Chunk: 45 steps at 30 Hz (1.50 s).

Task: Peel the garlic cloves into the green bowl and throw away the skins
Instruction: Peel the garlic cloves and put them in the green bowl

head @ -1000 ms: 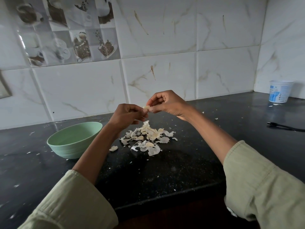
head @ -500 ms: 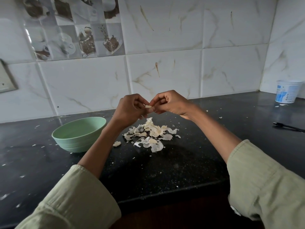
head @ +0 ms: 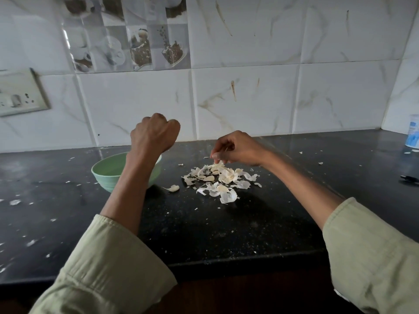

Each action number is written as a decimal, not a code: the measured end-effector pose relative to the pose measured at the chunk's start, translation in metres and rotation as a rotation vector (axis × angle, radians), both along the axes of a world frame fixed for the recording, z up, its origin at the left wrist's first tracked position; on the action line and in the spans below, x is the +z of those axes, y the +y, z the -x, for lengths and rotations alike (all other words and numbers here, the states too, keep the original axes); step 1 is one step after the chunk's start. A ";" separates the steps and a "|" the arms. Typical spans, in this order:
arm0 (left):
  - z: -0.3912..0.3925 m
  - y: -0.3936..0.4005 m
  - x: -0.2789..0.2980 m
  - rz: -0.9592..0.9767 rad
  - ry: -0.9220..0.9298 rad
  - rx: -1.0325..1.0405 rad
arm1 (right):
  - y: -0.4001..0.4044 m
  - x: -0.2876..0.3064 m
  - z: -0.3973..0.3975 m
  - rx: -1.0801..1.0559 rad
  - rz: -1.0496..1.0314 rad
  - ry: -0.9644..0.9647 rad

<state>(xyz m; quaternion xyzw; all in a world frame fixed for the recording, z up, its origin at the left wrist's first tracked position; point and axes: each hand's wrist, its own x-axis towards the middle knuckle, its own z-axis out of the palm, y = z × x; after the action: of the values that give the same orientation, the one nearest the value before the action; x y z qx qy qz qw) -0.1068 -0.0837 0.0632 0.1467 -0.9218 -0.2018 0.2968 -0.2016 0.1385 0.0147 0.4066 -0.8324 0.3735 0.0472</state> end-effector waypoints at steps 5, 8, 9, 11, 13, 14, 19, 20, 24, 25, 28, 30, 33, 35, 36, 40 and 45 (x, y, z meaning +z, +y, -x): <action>-0.012 -0.008 -0.008 -0.219 -0.154 0.108 | -0.015 -0.012 -0.004 0.026 -0.155 0.088; -0.015 -0.008 -0.008 -0.226 -0.192 0.128 | -0.019 -0.017 -0.003 0.026 -0.221 0.103; -0.015 -0.006 -0.007 -0.213 -0.199 0.147 | -0.020 -0.018 -0.003 0.025 -0.237 0.115; -0.016 -0.004 -0.006 -0.199 -0.202 0.179 | -0.021 -0.020 -0.003 0.029 -0.250 0.143; -0.016 -0.003 -0.006 -0.197 -0.210 0.174 | -0.021 -0.020 -0.003 0.040 -0.266 0.145; -0.016 -0.003 -0.007 -0.197 -0.216 0.166 | -0.021 -0.020 -0.003 0.049 -0.275 0.144; -0.011 0.004 -0.003 -0.147 -0.179 0.205 | -0.020 -0.020 -0.003 0.046 -0.269 0.143; -0.009 0.006 -0.004 -0.123 -0.126 0.212 | -0.018 -0.018 -0.003 0.049 -0.242 0.127; 0.010 0.015 -0.012 -0.033 0.133 0.067 | -0.004 0.000 -0.002 0.052 -0.040 0.006; 0.016 0.018 -0.016 -0.059 0.159 -0.050 | 0.001 0.004 -0.001 0.044 0.033 -0.031; 0.027 0.035 -0.032 -0.192 0.068 -0.465 | 0.017 0.010 0.007 0.029 0.260 -0.191; 0.031 0.047 -0.047 -0.171 -0.025 -0.625 | 0.023 0.011 0.008 0.044 0.340 -0.287; 0.041 0.055 -0.060 -0.173 0.032 -0.679 | 0.026 0.012 0.006 0.049 0.391 -0.336; 0.044 0.054 -0.062 -0.224 0.089 -0.700 | 0.026 0.013 0.006 0.026 0.400 -0.318; 0.043 0.053 -0.061 -0.242 0.114 -0.708 | 0.026 0.014 0.005 0.007 0.395 -0.308; 0.041 0.054 -0.059 -0.250 0.196 -0.698 | 0.026 0.015 0.003 -0.018 0.349 -0.325; 0.043 0.052 -0.063 -0.181 0.244 -0.601 | 0.023 0.017 0.001 0.009 0.316 -0.389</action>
<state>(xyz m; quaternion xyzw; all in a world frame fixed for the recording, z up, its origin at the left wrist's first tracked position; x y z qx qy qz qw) -0.1501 -0.0317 0.0001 -0.1312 -0.8598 -0.3773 0.3182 -0.2028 0.1611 0.0314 0.3183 -0.7553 0.5705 -0.0527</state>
